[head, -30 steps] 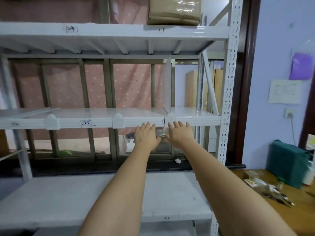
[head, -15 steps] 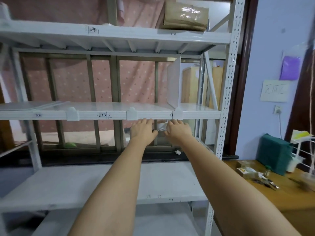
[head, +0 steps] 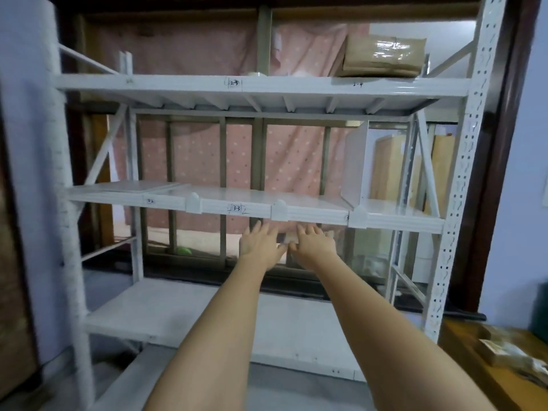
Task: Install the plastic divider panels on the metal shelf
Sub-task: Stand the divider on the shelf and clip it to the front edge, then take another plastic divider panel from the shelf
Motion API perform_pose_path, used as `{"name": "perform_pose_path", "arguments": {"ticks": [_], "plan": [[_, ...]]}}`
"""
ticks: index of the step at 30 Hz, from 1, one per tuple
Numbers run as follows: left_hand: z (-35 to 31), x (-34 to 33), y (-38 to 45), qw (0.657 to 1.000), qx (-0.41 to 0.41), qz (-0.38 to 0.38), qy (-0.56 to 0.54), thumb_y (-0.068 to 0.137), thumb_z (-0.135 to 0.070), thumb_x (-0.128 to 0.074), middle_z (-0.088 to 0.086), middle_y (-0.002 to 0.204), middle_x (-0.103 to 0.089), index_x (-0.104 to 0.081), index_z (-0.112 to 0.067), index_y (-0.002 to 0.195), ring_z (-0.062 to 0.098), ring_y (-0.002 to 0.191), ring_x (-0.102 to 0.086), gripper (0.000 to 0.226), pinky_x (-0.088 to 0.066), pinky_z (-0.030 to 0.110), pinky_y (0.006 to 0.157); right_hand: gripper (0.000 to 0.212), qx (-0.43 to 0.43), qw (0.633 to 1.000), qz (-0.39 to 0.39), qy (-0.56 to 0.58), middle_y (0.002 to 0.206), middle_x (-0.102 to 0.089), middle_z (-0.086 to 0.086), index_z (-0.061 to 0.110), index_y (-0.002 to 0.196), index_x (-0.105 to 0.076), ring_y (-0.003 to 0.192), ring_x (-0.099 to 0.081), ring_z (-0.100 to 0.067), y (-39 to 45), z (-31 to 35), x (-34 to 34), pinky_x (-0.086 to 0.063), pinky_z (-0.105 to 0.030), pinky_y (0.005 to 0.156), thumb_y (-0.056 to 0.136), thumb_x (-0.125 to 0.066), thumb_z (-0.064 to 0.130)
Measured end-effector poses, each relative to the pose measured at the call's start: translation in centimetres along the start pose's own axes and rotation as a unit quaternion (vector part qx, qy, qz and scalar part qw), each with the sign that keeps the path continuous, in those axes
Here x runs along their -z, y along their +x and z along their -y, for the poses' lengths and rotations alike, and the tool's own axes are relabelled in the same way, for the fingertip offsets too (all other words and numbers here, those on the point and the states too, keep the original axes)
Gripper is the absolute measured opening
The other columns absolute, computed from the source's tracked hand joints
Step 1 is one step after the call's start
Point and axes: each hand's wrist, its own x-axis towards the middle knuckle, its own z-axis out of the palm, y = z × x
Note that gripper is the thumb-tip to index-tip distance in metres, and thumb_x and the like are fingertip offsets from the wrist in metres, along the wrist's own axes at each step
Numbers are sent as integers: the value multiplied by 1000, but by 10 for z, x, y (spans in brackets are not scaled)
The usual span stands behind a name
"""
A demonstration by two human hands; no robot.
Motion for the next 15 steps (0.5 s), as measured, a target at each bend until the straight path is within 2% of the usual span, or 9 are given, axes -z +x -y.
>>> {"name": "perform_pose_path", "arguments": {"ticks": [6, 11, 15], "plan": [[90, -7, -42, 992, 102, 42, 57, 98, -45, -33, 6, 155, -27, -25, -18, 149, 24, 143, -21, 59, -20, 41, 115, 58, 101, 994, 9, 36, 155, -27, -12, 12, 151, -21, 140, -28, -30, 11, 92, -17, -25, -44, 113, 101, -27, 40], [172, 3, -92, 976, 191, 63, 85, 97, -43, -36, 7, 154, -28, -27, -17, 149, 23, 143, -22, 59, -22, 40, 113, 50, 197, 978, 21, 62, 146, -39, -11, 14, 144, -32, 132, -38, -31, 6, 189, -23, -32, -44, 105, 101, -29, 38], [232, 23, -135, 957, 254, 81, 114, 99, -41, -32, 8, 153, -29, -26, -16, 150, 26, 142, -24, 56, -24, 39, 112, 56, 258, 962, 32, 79, 154, -30, -10, 15, 150, -25, 139, -30, -30, -2, 269, -20, -25, -46, 111, 101, -27, 42]]}}
